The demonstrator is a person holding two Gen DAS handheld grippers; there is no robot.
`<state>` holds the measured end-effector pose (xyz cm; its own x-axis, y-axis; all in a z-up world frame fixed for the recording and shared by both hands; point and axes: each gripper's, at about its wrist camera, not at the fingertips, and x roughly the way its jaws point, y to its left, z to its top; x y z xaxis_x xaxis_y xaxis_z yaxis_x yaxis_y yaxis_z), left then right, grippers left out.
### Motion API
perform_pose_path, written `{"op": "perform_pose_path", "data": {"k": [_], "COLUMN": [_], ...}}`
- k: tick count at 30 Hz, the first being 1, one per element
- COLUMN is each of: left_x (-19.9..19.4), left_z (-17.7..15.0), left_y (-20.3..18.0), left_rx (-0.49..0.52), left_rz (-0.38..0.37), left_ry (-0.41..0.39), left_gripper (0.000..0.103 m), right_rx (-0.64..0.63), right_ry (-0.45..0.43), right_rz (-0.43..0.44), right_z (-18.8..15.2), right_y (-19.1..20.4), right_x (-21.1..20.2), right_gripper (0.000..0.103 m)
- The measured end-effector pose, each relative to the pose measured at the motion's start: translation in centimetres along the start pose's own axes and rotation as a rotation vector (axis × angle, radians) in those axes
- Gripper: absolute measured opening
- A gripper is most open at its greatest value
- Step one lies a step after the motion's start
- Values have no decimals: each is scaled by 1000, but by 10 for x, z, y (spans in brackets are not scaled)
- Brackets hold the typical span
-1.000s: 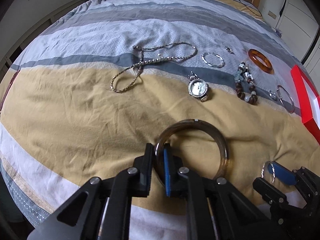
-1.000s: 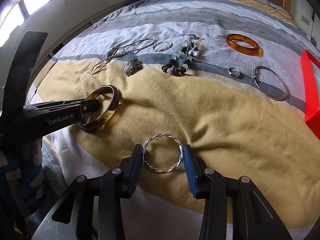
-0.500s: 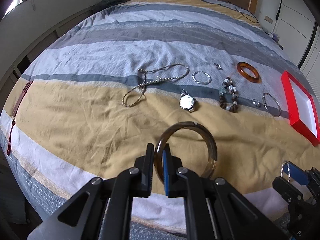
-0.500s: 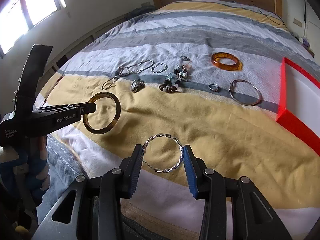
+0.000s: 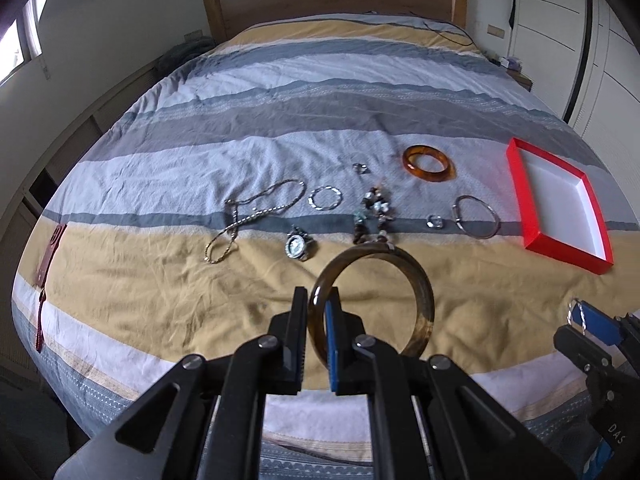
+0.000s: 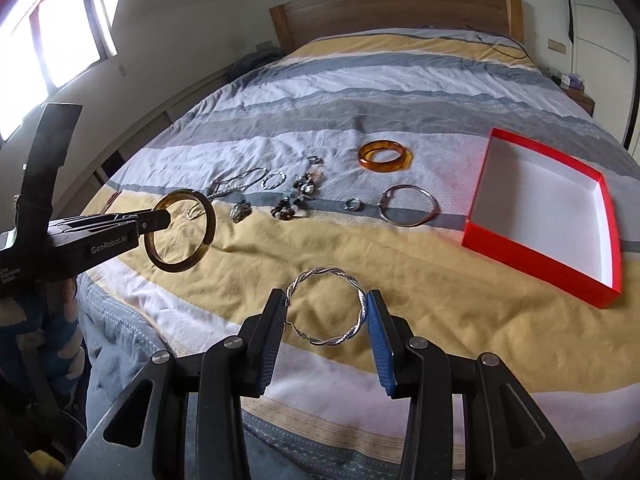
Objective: Organize jewelry
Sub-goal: 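Carry the twisted hoop with the right tool while the left tool carries the brown bangle to the red box, then open the right tool to drop the hoop in the box while the left tool releases the bangle there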
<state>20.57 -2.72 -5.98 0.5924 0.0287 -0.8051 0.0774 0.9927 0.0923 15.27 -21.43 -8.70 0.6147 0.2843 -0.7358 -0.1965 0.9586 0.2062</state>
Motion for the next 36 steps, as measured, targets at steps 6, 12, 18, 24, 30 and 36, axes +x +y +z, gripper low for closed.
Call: {"op": "perform_pose_path", "data": {"k": [6, 12, 18, 24, 30, 36], "left_x": [-2, 7, 20, 54, 95, 123], "left_z": [17, 44, 72, 87, 87, 80], "left_y": [-57, -123, -198, -255, -286, -301], "left_rx": [78, 150, 242, 310, 334, 355], "left_rz": [-71, -170, -240, -255, -268, -290], "left_ry": [-16, -21, -49, -30, 25, 70], "left_gripper": [8, 8, 8, 8, 8, 8], "right_rx": [50, 98, 128, 136, 95, 30], "right_ry": [-39, -58, -45, -12, 18, 88], "right_rz": [-66, -141, -199, -230, -229, -232], "right_z": [8, 20, 35, 52, 80, 98], "right_y": [-53, -117, -180, -225, -259, -281], "right_x": [-19, -26, -15, 14, 45, 82], "right_gripper": [40, 41, 40, 41, 41, 41]}}
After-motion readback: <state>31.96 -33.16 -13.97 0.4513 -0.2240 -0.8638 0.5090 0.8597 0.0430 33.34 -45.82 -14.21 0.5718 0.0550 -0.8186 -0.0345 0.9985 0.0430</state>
